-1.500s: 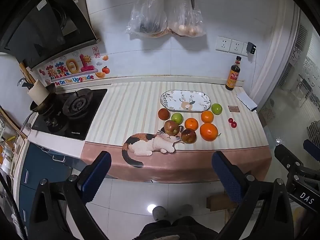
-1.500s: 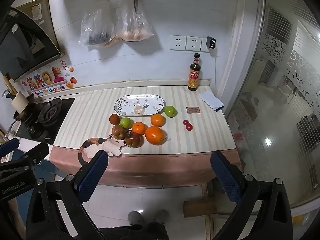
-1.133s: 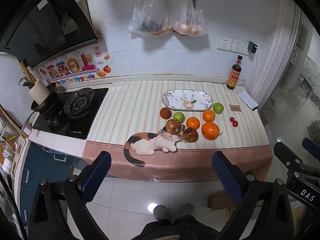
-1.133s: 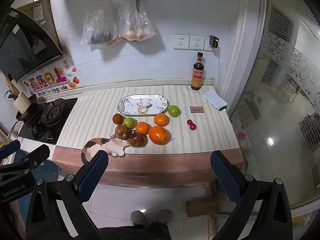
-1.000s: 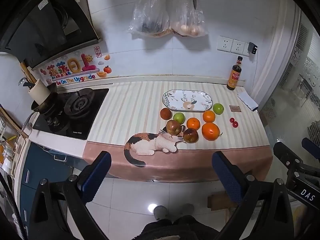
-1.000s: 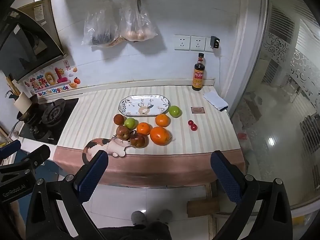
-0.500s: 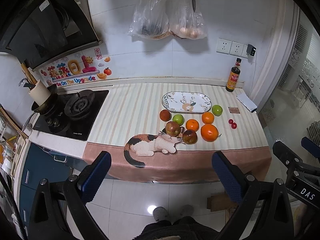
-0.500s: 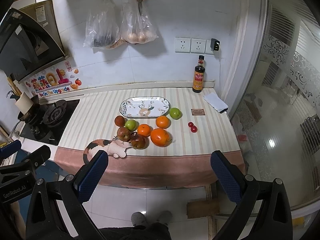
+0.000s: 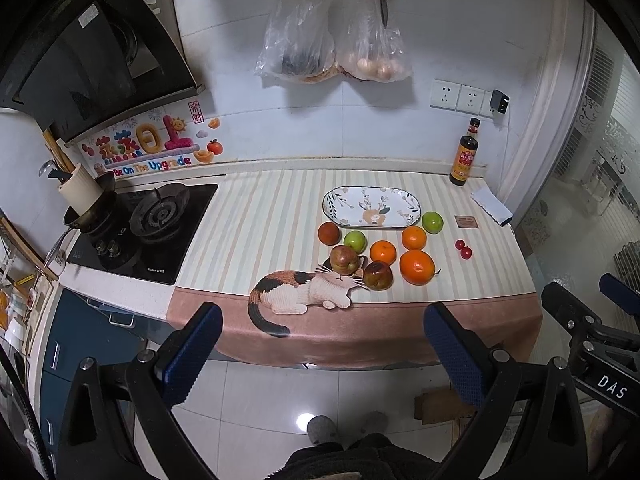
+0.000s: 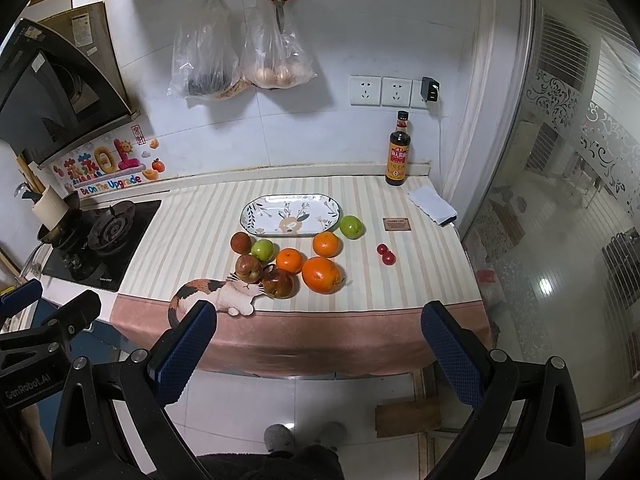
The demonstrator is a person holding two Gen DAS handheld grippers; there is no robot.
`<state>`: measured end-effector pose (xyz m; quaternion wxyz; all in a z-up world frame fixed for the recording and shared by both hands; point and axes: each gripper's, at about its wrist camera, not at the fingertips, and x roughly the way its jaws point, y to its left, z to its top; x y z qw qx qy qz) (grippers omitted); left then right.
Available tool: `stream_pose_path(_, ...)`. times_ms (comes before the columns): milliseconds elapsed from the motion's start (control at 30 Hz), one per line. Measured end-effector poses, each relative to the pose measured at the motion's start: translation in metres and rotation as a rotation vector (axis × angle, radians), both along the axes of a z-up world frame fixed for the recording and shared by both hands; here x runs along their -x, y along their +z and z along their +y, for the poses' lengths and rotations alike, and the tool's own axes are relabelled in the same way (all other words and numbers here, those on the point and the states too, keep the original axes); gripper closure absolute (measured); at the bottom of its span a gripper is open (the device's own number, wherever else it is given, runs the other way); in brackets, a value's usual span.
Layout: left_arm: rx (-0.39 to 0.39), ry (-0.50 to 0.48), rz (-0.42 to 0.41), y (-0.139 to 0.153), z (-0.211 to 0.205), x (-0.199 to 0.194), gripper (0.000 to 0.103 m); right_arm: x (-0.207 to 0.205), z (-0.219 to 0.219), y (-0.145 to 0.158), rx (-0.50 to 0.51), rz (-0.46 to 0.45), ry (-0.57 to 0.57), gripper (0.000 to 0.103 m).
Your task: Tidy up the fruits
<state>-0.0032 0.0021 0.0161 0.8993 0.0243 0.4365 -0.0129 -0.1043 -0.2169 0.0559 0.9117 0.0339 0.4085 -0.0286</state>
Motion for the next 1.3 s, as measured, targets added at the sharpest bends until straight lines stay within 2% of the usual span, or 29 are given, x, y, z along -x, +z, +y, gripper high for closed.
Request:
stream_pose_path(267,-0.001,-0.002,-0.009,0.014,-0.007,0.002,0.0,0.002,-0.002,0.003,-0.008,-0.009,-0.006,0.0)
stream_pose_path(1300,0.0,-0.001,-0.021,0.008,-0.011,0.003,0.0,0.004,-0.006,0.003,-0.021,-0.02,-0.01,0.0)
